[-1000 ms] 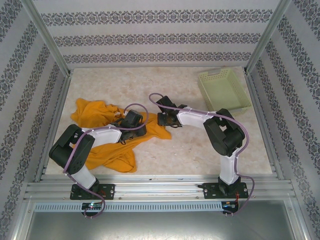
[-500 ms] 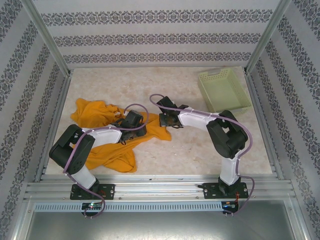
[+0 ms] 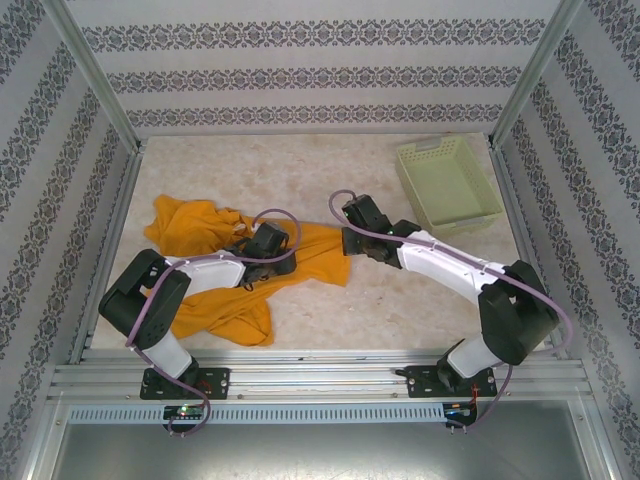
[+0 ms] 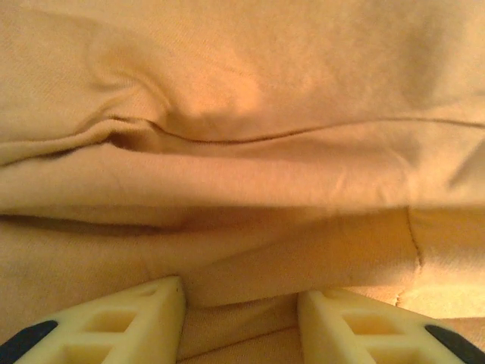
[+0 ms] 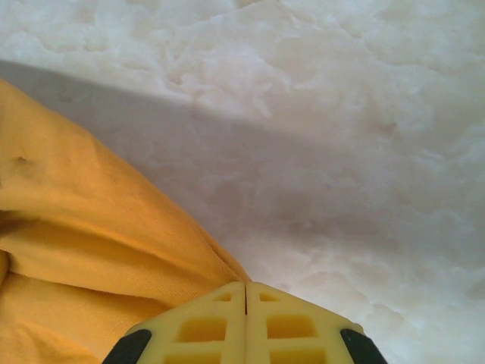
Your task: Fold the inside-out t-shirt
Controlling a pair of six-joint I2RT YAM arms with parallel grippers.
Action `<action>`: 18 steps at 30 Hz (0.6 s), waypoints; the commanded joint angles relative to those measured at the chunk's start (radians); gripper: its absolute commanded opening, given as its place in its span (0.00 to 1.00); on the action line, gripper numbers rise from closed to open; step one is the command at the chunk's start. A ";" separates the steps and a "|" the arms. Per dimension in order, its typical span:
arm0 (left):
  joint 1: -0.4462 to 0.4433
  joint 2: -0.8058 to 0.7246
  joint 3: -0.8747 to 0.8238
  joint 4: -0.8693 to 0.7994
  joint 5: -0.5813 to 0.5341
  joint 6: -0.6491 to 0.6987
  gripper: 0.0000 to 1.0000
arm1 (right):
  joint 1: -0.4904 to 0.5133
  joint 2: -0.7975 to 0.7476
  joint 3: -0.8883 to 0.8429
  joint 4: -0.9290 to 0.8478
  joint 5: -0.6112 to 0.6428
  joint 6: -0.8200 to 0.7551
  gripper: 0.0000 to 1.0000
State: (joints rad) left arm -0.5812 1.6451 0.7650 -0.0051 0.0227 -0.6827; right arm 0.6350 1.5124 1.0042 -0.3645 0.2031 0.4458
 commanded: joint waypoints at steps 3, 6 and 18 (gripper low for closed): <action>-0.055 -0.024 0.004 -0.094 0.054 0.050 0.45 | -0.075 0.044 -0.019 -0.066 0.075 -0.014 0.00; -0.054 -0.106 0.016 -0.147 0.030 0.069 0.51 | -0.082 0.042 -0.039 -0.065 0.075 0.006 0.00; 0.356 -0.129 0.249 -0.466 -0.210 0.095 0.84 | -0.118 -0.034 -0.124 -0.104 0.127 0.069 0.00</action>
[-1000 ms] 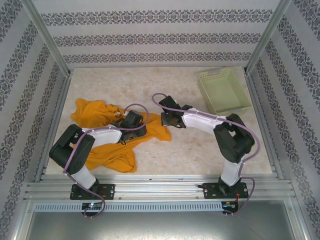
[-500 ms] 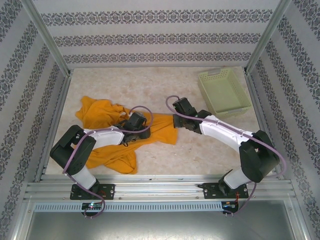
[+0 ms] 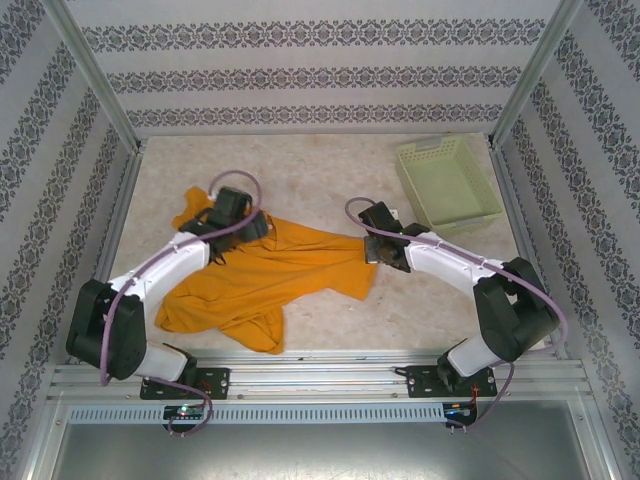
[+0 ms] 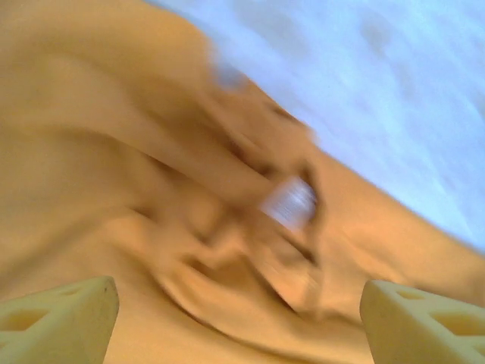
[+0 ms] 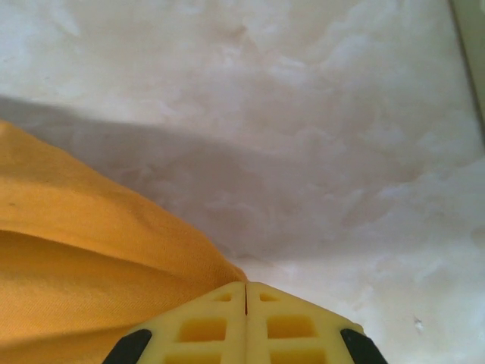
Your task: Fold the inside-out t-shirt
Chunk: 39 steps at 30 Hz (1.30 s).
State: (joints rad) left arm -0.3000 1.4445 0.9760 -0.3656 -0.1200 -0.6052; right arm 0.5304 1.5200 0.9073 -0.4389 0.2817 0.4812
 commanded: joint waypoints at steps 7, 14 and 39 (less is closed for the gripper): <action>0.150 0.332 0.275 -0.093 -0.038 0.034 0.86 | -0.010 -0.113 -0.083 -0.011 0.030 0.026 0.00; 0.198 0.547 0.504 -0.158 -0.067 0.006 0.85 | -0.007 -0.183 -0.146 0.000 0.028 0.033 0.00; 0.234 0.100 0.421 -0.203 -0.084 -0.029 0.00 | -0.088 -0.517 -0.032 -0.156 0.200 -0.043 0.00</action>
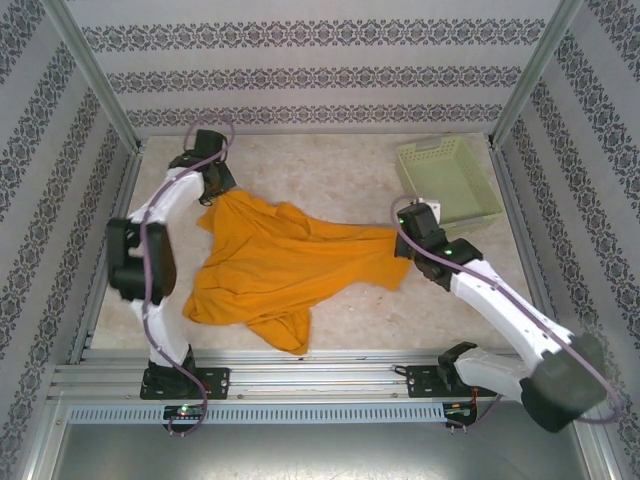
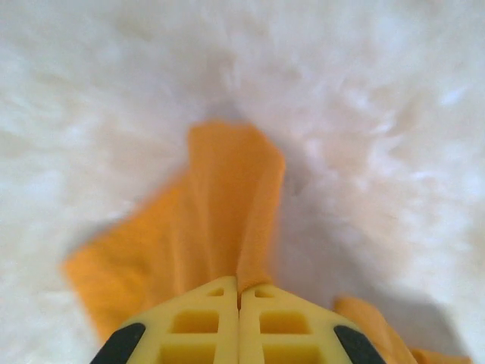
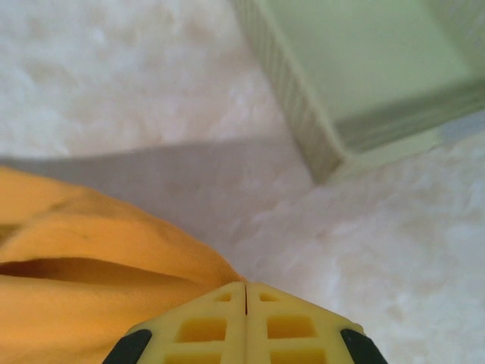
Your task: Fold the inside-out t-shirt
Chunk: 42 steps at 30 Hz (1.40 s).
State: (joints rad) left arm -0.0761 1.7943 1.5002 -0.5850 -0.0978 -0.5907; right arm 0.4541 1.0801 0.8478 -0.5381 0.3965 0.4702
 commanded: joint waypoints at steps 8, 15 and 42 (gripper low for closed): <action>0.037 -0.601 -0.627 0.144 -0.160 -0.150 0.00 | -0.032 -0.149 -0.181 -0.059 0.020 0.079 0.00; 0.038 -0.673 -0.939 0.187 0.037 -0.199 0.00 | -0.038 -0.129 -0.321 -0.110 -0.105 0.289 0.00; 0.028 -0.481 -0.767 0.190 0.134 -0.063 0.54 | 0.086 0.169 -0.150 -0.025 -0.130 0.191 0.55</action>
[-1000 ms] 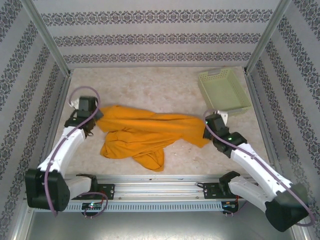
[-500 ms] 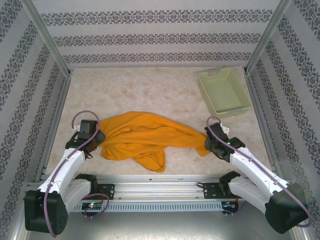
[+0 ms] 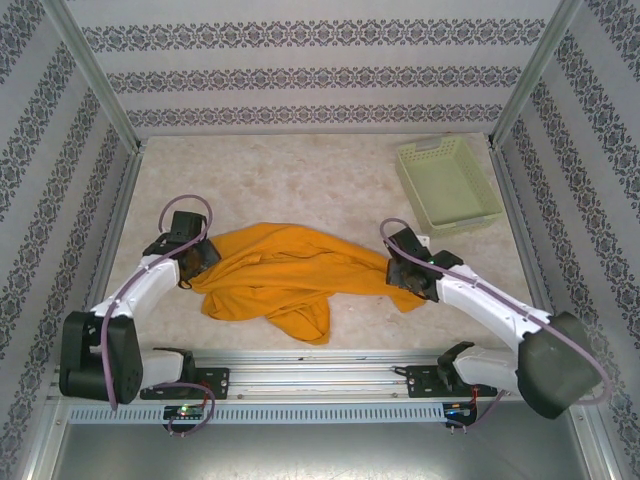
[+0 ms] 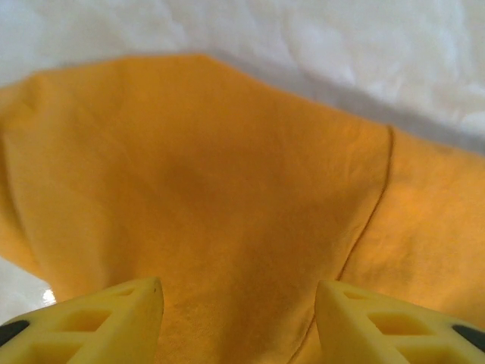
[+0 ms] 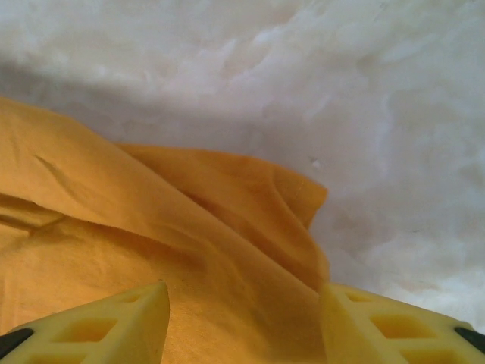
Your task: Fold the inside-out t-shirt
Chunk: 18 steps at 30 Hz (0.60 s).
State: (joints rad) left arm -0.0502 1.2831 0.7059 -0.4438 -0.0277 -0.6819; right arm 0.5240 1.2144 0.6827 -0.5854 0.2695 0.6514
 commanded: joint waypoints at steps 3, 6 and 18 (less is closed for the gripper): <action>-0.024 0.078 0.038 0.059 0.085 0.037 0.53 | 0.033 0.100 0.014 0.055 -0.007 0.023 0.57; -0.031 0.131 0.043 0.083 0.113 0.036 0.48 | 0.029 0.192 0.045 0.054 0.015 0.029 0.56; -0.031 0.054 0.111 0.053 0.149 0.027 0.00 | 0.007 0.010 0.083 0.024 0.121 -0.063 0.00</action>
State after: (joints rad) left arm -0.0723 1.4239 0.7792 -0.3813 0.1272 -0.6552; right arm 0.5442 1.3190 0.7444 -0.5346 0.3176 0.6308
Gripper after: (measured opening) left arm 0.051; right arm 0.046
